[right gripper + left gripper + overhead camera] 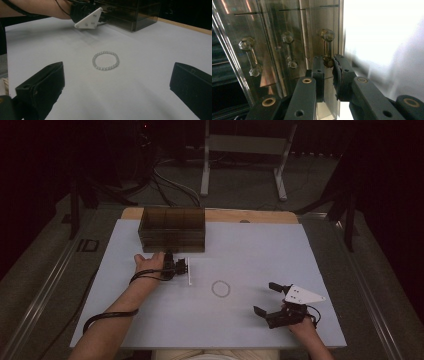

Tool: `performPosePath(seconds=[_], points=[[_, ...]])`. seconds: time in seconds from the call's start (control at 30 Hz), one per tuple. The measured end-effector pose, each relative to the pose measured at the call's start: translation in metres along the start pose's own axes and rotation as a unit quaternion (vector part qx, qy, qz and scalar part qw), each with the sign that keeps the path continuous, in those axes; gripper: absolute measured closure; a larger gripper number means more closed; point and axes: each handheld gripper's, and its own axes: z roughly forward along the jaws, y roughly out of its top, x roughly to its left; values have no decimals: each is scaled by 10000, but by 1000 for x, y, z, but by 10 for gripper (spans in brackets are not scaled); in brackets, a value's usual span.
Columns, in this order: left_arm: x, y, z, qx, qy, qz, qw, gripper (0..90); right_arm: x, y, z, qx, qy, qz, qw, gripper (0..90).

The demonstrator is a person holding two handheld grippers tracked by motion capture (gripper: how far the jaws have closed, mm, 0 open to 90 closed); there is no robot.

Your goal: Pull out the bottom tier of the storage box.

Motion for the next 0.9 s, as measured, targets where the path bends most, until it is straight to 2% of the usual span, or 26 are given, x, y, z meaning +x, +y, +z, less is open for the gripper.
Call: performPosePath(seconds=[0.07,0.37,0.6,0.77,0.9], points=[[-1,0,-2,80,-71,11,9999,818,0,0,0,0,4,8,10000,0],[0,-1,-2,5,-115,-24,9999,815,0,0,1,11,12,2,10000,0],[1,0,-2,53,-129,23,9999,814,0,0,1,20,14,12,10000,0],[3,-2,-2,-35,-160,2,9999,811,0,0,2,39,19,9,10000,0],[8,-5,-2,-98,-394,-351,9986,804,0,-1,2,49,11,4,10000,0]])
